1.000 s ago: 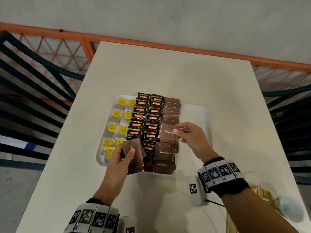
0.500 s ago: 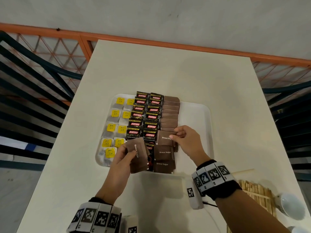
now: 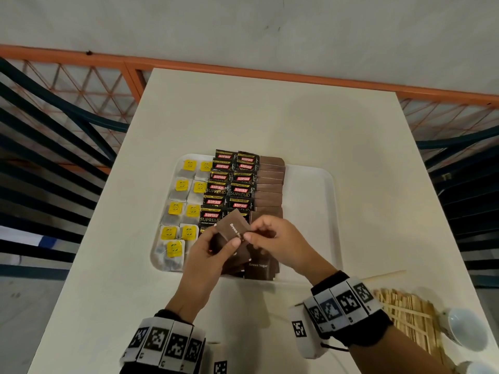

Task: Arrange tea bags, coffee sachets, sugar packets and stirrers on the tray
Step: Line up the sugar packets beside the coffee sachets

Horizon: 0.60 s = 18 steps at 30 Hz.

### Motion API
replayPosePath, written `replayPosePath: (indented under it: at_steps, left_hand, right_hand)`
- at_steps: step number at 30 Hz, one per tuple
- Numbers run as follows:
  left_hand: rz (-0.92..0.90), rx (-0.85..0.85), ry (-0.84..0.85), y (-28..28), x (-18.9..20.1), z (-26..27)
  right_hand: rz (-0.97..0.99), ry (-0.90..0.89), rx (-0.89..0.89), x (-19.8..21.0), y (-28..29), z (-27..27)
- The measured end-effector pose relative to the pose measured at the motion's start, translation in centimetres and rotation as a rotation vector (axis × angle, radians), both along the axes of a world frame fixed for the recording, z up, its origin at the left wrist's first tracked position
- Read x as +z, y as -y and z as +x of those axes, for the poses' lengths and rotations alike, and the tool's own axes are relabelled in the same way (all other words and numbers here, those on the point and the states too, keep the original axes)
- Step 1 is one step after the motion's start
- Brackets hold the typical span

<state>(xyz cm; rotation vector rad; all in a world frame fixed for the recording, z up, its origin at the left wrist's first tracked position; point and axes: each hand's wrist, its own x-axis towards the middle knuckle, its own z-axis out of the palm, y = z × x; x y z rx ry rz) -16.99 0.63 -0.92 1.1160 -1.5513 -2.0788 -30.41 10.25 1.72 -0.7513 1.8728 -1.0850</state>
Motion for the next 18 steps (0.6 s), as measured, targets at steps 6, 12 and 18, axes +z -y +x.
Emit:
replayPosePath:
  at_steps: [6,12,18]
  left_hand:
    - [0.073,-0.035,-0.008,0.1,0.3,-0.2]
    - [0.091,0.012,-0.065,0.5,0.7,-0.1]
    - [0.145,0.065,-0.059,0.6,0.6,-0.3]
  right_hand:
    - [-0.135,0.266,-0.264,0.0,0.0,-1.8]
    - [-0.115,0.150,-0.479,-0.8,0.5,-5.8]
    - [0.004,0.016,-0.438,-2.2,0.8,-7.1]
